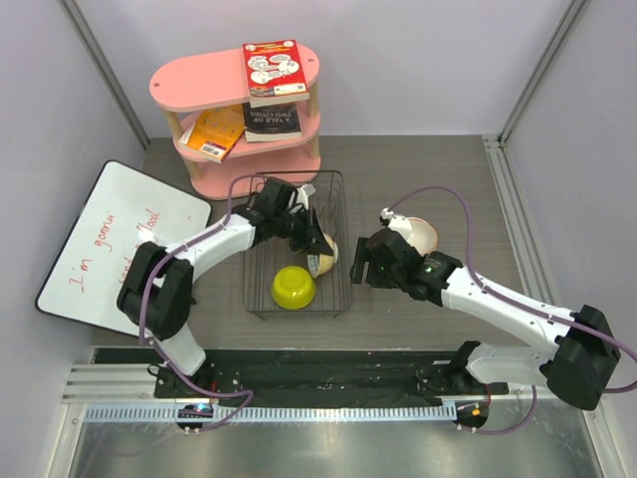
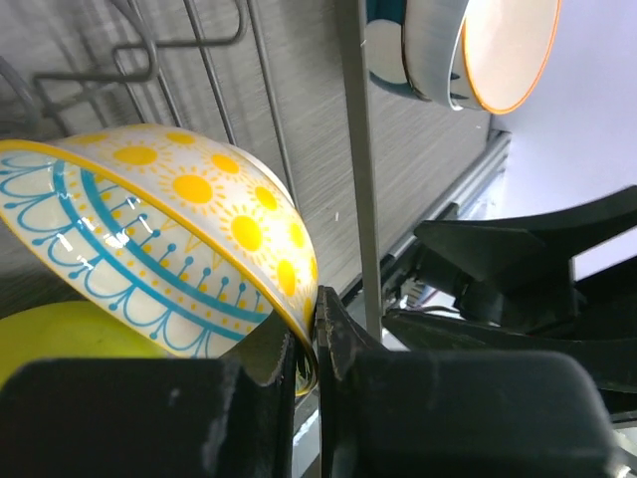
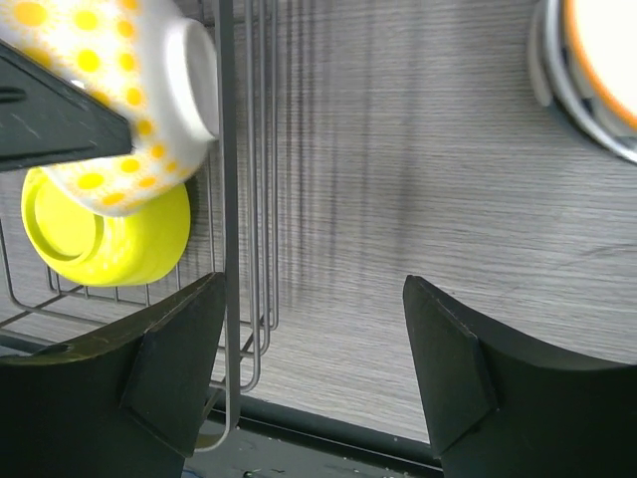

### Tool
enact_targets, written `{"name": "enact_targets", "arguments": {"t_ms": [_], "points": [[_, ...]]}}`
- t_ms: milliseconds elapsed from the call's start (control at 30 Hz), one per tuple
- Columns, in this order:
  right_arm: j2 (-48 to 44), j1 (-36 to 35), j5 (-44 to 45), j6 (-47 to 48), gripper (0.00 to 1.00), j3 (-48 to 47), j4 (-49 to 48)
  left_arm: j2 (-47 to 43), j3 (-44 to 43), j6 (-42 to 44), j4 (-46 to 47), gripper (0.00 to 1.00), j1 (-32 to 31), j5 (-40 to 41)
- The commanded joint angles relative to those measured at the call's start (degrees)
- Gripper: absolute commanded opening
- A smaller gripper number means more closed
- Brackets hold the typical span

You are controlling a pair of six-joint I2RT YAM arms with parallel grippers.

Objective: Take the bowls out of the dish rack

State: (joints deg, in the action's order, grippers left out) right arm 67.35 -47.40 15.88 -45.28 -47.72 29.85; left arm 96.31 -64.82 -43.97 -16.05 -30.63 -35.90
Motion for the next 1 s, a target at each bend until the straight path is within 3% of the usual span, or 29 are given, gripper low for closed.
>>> {"name": "enact_targets", "arguments": {"t_ms": [0,267,367,500,633,967], "points": [[-2.84,0.2,5.38,0.98,0.77,-4.48,3.37,-1.57,-8.73,5.2,-8.97,0.01,0.4,3.99],[-7.31,2.82,13.2,0.19,0.75,-7.38,9.61,-1.83,-19.98,9.68,-16.98,0.0,-0.13,8.21],[-10.57,5.11,14.52,1.24,0.74,-9.92,12.42,0.36,-28.93,15.82,-24.87,0.0,-3.37,12.32],[-10.84,8.63,20.3,4.22,0.74,-18.35,21.36,10.0,-48.85,23.92,-40.15,0.0,-10.66,24.0],[-11.97,11.52,24.9,5.72,0.72,-25.82,25.7,17.92,-60.65,27.26,-45.9,0.0,-15.68,28.85],[-15.14,14.7,28.67,6.34,0.7,-32.34,30.88,35.07,-79.57,29.64,-52.67,0.0,-25.52,38.16]]}}
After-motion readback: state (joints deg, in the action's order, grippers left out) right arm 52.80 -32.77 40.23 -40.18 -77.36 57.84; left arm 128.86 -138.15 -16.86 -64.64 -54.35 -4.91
